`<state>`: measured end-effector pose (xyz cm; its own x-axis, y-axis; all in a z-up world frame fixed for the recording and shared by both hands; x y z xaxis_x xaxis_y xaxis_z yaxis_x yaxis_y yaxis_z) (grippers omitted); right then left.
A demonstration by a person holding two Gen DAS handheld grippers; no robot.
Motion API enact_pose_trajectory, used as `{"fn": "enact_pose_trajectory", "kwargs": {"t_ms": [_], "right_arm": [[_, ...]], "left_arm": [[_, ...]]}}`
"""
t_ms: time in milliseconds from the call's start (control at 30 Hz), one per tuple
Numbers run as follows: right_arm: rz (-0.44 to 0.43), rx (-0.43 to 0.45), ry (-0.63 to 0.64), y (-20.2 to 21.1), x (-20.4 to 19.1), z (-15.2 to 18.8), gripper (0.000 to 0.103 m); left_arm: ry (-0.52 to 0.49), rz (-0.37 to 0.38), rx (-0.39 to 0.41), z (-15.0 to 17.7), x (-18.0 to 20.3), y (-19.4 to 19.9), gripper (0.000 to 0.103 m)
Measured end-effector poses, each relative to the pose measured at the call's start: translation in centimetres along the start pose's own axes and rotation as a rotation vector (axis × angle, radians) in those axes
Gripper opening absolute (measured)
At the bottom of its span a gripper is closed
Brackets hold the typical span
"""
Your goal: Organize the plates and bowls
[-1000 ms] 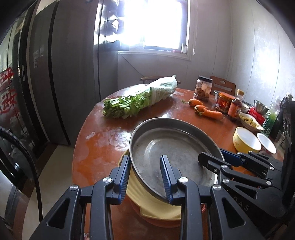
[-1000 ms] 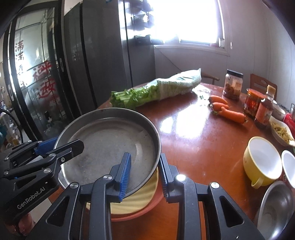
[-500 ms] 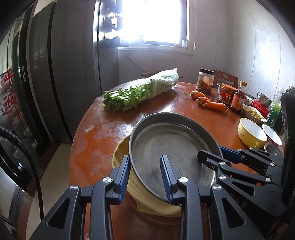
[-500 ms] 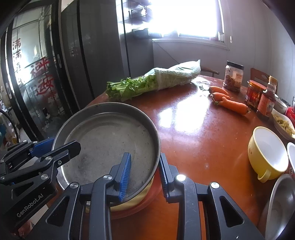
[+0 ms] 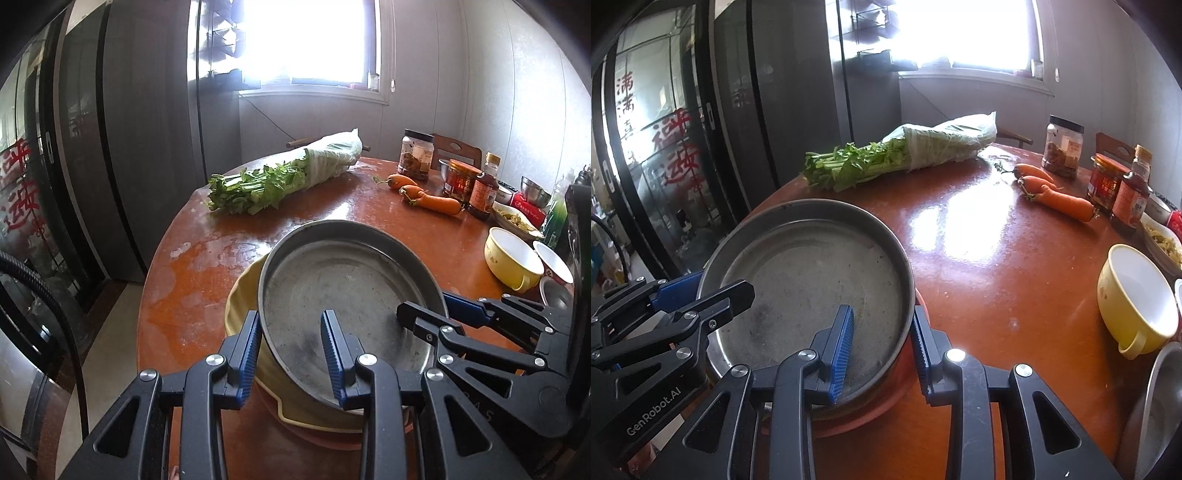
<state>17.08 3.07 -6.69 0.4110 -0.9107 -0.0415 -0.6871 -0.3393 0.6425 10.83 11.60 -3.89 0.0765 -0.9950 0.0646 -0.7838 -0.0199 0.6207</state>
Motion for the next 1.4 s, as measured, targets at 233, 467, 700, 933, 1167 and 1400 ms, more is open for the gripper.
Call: {"fn": "enact_pose_trajectory", "kwargs": {"t_ms": [233,467,700,933,1167,1400], "right_arm": [[0.000,0.006,-0.003,0.0,-0.1,0.2,0.033],[-0.021,0.003,-0.025,0.2,-0.2,0.3,0.037],[-0.032,0.000,-0.038,0.6,-0.5,0.3,0.044],[-0.031,0.002,-0.042,1.0,-0.6,0.4,0.047],[-0.018,0.015,-0.053,1.9,-0.5,0.4,0.058],[-0.011,0.032,-0.058,2.6,0.0,0.4,0.061]], "left_arm": [[0.002,0.000,0.005,0.1,0.0,0.0,0.033],[0.005,-0.005,0.023,0.4,-0.1,0.2,0.033],[0.008,0.009,0.021,0.4,-0.3,0.5,0.033],[0.015,0.010,0.023,0.5,-0.4,0.8,0.033],[0.019,0.009,0.025,0.6,-0.5,1.3,0.033],[0.027,0.013,0.023,0.6,-0.6,1.5,0.034]]}}
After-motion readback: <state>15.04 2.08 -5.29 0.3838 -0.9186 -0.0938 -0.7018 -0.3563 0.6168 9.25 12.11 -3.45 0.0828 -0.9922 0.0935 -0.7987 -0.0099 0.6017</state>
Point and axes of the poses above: each gripper's, at about its wrist camera, not at the fingertips, and y roughly against the way its jaws point, x to its right, z to its underside, the point moved 4 cm from there along -y, roughly the way its jaws point, and after that the axes turned 5 degrees about z, right-handed, at the moved point
